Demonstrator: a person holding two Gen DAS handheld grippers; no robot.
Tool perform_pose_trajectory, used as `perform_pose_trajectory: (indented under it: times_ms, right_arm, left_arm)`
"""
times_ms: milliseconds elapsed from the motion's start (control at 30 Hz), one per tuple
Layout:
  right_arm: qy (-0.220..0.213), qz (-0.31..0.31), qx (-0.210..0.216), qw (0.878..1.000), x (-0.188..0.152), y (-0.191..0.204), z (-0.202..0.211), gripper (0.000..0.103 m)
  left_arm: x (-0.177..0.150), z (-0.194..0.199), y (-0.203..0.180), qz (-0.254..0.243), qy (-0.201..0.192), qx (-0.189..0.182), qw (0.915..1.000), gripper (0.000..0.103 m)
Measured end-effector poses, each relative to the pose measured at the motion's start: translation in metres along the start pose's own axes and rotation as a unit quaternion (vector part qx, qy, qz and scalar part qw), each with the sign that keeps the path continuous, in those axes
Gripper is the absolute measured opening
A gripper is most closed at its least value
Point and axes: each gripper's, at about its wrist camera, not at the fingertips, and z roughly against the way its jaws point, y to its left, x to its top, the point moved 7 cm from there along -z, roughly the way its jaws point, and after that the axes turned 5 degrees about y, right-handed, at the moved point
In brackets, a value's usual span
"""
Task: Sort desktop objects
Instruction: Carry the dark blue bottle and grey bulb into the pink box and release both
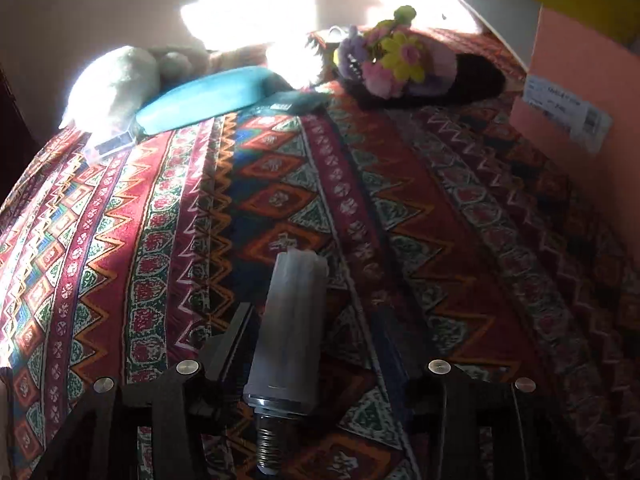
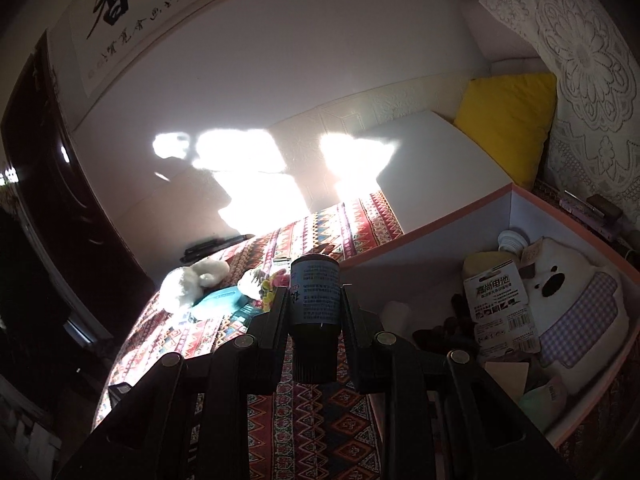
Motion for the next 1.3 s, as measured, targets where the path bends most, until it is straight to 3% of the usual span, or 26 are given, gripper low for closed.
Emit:
perform_pose_trajectory:
  times_ms: [133,267,367,400,433,533,667,733,767,800,933,1033,1167,1233,1267,1300]
  right_arm:
    - [0.003,-0.019,-0.002,1.0,0.003,-0.018,-0.001,0.026]
    - [-0.003,-0.022,-0.004,1.0,0.005,-0.022,0.0,0.026]
    - [-0.006,-0.024,-0.003,1.0,0.006,-0.02,0.001,0.026]
    - [-0.007,-0.024,-0.002,1.0,0.007,-0.02,0.001,0.026]
    - [-0.009,-0.024,-0.002,1.0,0.007,-0.02,0.002,0.026]
    - [-0.015,-0.02,-0.002,1.0,0.009,-0.019,0.006,0.026]
    - [-0.019,-0.02,-0.008,1.0,0.009,-0.023,0.008,0.026]
    - [-0.016,-0.023,-0.009,1.0,0.009,-0.028,0.007,0.026]
    - [-0.014,-0.024,-0.009,1.0,0.008,-0.029,0.006,0.026]
    - [-0.013,-0.024,-0.009,1.0,0.008,-0.03,0.006,0.026]
    - [-0.009,-0.022,-0.008,1.0,0.007,-0.031,0.003,0.026]
    - [-0.006,-0.02,-0.009,1.0,0.006,-0.03,0.0,0.026]
    - [-0.001,-0.021,-0.006,1.0,0.004,-0.029,-0.005,0.026]
    - [0.0,-0.018,-0.007,1.0,0.004,-0.028,-0.006,0.026]
    - [-0.001,-0.019,-0.007,1.0,0.004,-0.029,-0.006,0.026]
    - [-0.001,-0.02,-0.007,1.0,0.004,-0.029,-0.006,0.026]
  left_arm:
    - [-0.006,0.005,0.011,0.054,-0.005,-0.056,0.9969,0.027]
    - [-0.015,0.029,0.01,0.075,-0.02,-0.082,0.9936,0.027]
    - [-0.002,0.062,0.003,0.074,-0.053,-0.099,0.991,0.026]
    - [0.004,0.073,0.0,0.071,-0.065,-0.105,0.9898,0.024]
    - [0.011,0.085,-0.003,0.067,-0.077,-0.11,0.9887,0.015]
    - [0.025,0.106,-0.013,0.047,-0.094,-0.107,0.9887,0.013]
    - [0.011,0.078,-0.009,0.04,-0.062,-0.086,0.9936,0.014]
    - [-0.012,0.05,0.0,0.062,-0.031,-0.086,0.9939,0.027]
    - [-0.025,0.039,0.005,0.071,-0.022,-0.081,0.9939,0.054]
    - [-0.036,0.033,0.006,0.073,-0.025,-0.076,0.9941,0.071]
    - [-0.061,0.034,-0.006,0.025,-0.057,-0.028,0.9977,0.078]
    - [-0.065,0.039,-0.002,0.03,-0.051,-0.029,0.9978,0.078]
    - [-0.085,0.049,0.007,0.039,-0.044,-0.012,0.9982,0.094]
    - [-0.099,0.056,0.007,0.028,-0.052,-0.001,0.9983,0.093]
    - [-0.102,0.059,0.003,0.017,-0.054,-0.001,0.9984,0.085]
    - [-0.105,0.063,-0.002,0.005,-0.056,-0.005,0.9984,0.061]
